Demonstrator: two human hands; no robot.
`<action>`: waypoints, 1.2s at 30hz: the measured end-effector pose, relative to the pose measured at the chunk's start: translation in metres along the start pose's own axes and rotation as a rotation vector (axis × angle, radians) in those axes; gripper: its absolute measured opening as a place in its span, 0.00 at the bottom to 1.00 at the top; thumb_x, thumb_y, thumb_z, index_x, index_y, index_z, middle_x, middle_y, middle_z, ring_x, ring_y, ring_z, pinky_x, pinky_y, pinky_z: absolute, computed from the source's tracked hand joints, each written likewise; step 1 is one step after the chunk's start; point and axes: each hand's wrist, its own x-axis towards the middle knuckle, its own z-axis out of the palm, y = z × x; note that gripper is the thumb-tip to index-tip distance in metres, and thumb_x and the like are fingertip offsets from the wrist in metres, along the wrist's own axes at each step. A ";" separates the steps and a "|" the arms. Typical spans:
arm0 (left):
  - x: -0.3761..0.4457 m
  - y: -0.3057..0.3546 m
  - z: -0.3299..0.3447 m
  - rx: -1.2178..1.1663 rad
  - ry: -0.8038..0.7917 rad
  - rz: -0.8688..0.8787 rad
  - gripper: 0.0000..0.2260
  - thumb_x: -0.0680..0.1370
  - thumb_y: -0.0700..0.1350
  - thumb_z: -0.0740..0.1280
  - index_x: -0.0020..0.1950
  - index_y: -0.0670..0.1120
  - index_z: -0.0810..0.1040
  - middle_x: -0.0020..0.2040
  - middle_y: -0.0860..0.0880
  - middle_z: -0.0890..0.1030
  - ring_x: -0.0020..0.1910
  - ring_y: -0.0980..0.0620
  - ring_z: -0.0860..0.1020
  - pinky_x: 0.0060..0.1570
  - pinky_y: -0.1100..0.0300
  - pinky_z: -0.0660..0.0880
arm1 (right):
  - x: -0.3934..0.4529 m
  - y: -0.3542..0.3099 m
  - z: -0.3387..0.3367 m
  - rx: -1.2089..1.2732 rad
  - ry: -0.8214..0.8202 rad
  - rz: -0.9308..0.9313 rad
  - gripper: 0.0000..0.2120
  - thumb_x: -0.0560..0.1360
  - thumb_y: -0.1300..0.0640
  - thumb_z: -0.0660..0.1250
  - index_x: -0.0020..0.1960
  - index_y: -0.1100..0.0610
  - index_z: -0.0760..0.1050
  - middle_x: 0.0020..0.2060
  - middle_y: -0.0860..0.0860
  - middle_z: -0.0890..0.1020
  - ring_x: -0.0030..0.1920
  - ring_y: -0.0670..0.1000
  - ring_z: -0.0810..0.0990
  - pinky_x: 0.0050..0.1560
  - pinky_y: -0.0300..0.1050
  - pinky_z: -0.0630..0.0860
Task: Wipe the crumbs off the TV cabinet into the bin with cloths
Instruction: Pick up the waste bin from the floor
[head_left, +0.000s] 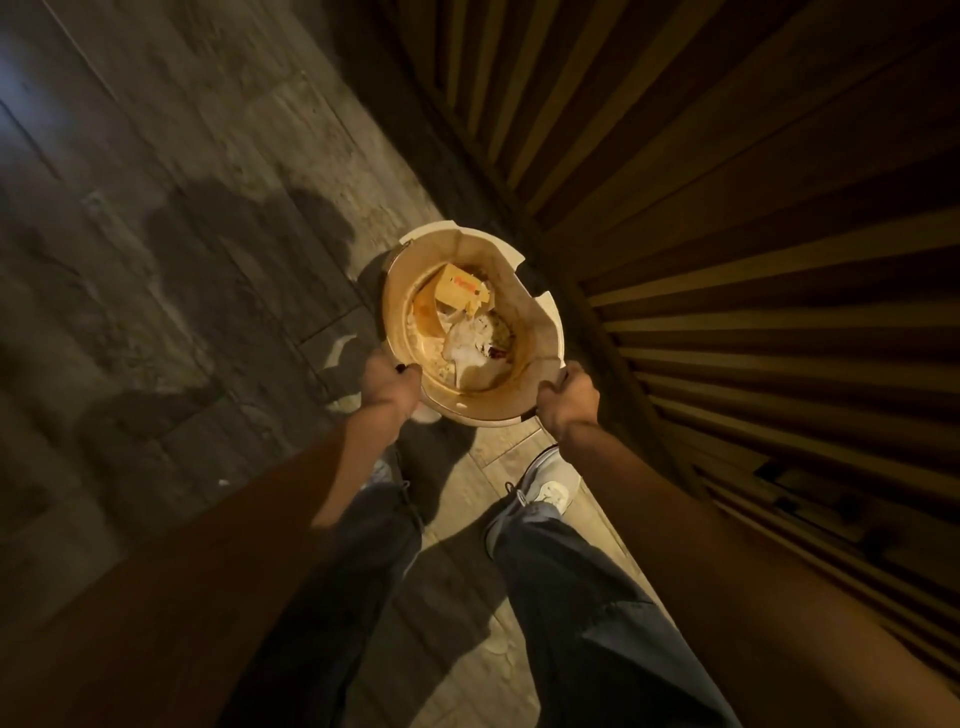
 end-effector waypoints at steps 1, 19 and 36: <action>-0.005 0.003 -0.002 -0.006 0.009 -0.007 0.18 0.79 0.36 0.66 0.69 0.41 0.74 0.64 0.40 0.80 0.63 0.40 0.80 0.62 0.42 0.78 | -0.004 -0.002 -0.004 0.009 0.005 0.004 0.11 0.80 0.60 0.65 0.61 0.62 0.74 0.59 0.63 0.80 0.62 0.64 0.78 0.63 0.54 0.77; -0.223 0.068 -0.071 0.050 0.002 0.008 0.16 0.79 0.43 0.69 0.67 0.42 0.77 0.64 0.40 0.81 0.63 0.39 0.80 0.64 0.43 0.77 | -0.172 -0.031 -0.142 0.042 -0.026 -0.005 0.11 0.79 0.59 0.63 0.60 0.62 0.73 0.58 0.63 0.79 0.60 0.65 0.77 0.59 0.55 0.76; -0.364 0.133 -0.108 0.055 -0.111 0.061 0.28 0.82 0.45 0.65 0.79 0.38 0.59 0.76 0.36 0.68 0.74 0.35 0.69 0.72 0.39 0.68 | -0.298 -0.059 -0.273 0.173 -0.123 -0.100 0.10 0.82 0.58 0.65 0.62 0.59 0.73 0.55 0.59 0.81 0.53 0.61 0.83 0.56 0.62 0.82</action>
